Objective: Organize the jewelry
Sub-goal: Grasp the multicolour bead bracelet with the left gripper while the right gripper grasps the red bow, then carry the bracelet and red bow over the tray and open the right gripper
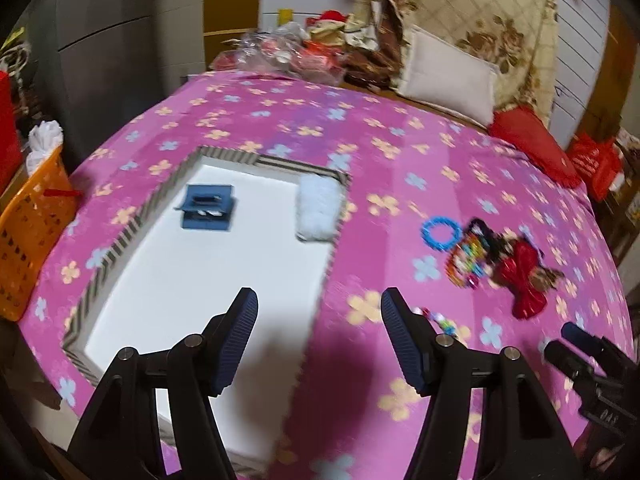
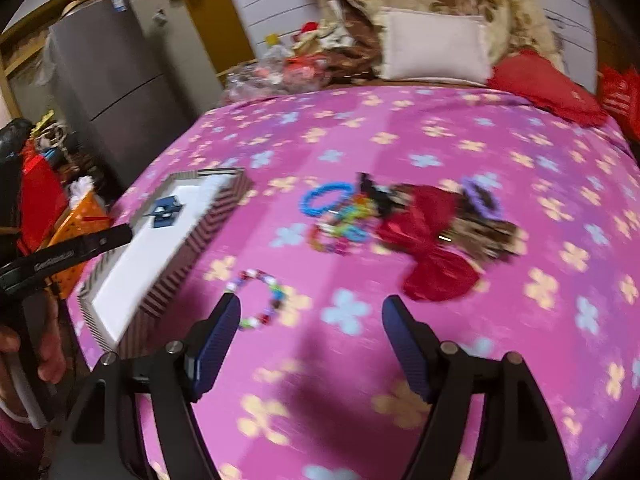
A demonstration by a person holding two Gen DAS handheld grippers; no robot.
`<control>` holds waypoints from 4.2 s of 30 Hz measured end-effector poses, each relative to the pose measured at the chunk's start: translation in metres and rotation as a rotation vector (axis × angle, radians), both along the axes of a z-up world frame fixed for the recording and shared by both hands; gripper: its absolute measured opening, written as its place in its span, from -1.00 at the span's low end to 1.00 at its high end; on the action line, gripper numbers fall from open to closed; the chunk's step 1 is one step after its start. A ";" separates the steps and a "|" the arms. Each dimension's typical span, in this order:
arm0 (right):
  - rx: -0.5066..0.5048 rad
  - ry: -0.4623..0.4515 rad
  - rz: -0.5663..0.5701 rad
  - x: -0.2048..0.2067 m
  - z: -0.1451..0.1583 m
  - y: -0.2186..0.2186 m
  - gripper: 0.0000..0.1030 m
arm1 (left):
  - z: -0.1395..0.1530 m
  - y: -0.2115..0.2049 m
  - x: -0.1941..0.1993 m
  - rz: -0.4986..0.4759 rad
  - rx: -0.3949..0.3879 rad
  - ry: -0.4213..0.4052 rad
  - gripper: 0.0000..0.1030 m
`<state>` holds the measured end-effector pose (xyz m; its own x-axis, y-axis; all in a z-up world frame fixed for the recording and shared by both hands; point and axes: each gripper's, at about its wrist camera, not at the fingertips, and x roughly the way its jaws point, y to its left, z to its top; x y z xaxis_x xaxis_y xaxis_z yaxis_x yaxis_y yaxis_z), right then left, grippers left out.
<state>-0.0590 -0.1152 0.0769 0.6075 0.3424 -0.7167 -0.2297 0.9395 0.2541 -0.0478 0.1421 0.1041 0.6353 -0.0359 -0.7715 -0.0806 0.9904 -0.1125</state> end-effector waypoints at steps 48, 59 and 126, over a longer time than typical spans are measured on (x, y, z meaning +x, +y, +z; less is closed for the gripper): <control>-0.187 0.033 -0.047 0.098 -0.065 -0.030 -0.10 | -0.091 -0.079 0.037 -0.164 0.048 0.160 -0.05; -0.102 0.025 -0.054 0.077 -0.057 -0.040 -0.64 | -0.084 -0.077 0.033 -0.219 -0.034 0.148 -1.00; -0.013 0.105 0.374 0.102 -0.030 0.266 -0.60 | -0.050 0.173 0.068 0.175 -0.002 0.117 -1.00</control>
<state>0.0427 0.1509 0.0468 0.3652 0.5171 -0.7741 -0.5304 0.7990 0.2834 0.0200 0.3151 0.0538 0.5378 0.0656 -0.8405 -0.2645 0.9598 -0.0943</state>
